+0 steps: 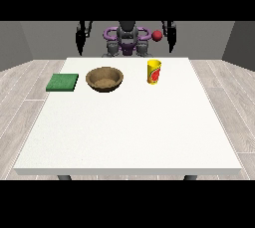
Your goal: Pick the cup and pour the ball into the bowl, then pick the bowl and place it on the pad
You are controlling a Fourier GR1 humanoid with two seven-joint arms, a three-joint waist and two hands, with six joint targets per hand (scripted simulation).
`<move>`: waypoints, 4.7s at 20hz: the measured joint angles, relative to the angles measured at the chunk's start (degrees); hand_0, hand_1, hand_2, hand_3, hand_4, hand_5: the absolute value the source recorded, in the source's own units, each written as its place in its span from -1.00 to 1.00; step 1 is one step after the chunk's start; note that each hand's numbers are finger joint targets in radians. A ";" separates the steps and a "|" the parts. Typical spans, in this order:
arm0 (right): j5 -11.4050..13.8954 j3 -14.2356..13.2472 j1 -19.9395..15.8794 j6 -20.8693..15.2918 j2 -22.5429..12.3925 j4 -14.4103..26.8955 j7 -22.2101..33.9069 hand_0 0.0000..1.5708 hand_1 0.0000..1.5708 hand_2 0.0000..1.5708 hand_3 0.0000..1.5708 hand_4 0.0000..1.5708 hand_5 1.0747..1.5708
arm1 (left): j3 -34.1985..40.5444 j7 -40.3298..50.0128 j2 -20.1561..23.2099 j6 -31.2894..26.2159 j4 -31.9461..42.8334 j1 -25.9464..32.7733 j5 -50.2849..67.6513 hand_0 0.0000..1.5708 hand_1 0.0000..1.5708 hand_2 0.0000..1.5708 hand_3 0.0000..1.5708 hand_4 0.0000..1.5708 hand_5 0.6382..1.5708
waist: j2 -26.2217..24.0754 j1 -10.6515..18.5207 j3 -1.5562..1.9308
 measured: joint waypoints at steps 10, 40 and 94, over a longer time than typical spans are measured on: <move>-7.47 -5.96 -0.06 5.18 -4.85 -5.28 3.13 -1.00 -1.00 -1.00 -1.00 -1.00 1.00 | 5.06 8.04 1.74 -0.22 -7.34 -3.30 6.59 -1.00 -1.00 -1.00 -1.00 -1.00 0.96 | -11.19 -0.32 -1.36; -11.21 -13.44 -9.02 14.72 -6.57 0.65 -11.07 -1.00 -1.00 -1.00 -1.00 -1.00 1.00 | 12.16 -32.60 -2.13 3.15 26.39 -16.36 1.86 -1.00 -1.00 -1.00 -1.00 -1.00 0.89 | 11.56 -5.95 -1.59; -12.01 -19.14 -12.52 23.92 -13.09 24.23 -16.22 -1.00 -1.00 -1.00 -1.00 -1.00 0.99 | -8.74 1.87 10.88 30.09 49.14 -44.31 -45.43 0.96 0.96 1.00 1.00 1.00 0.13 | -0.36 -6.67 -1.49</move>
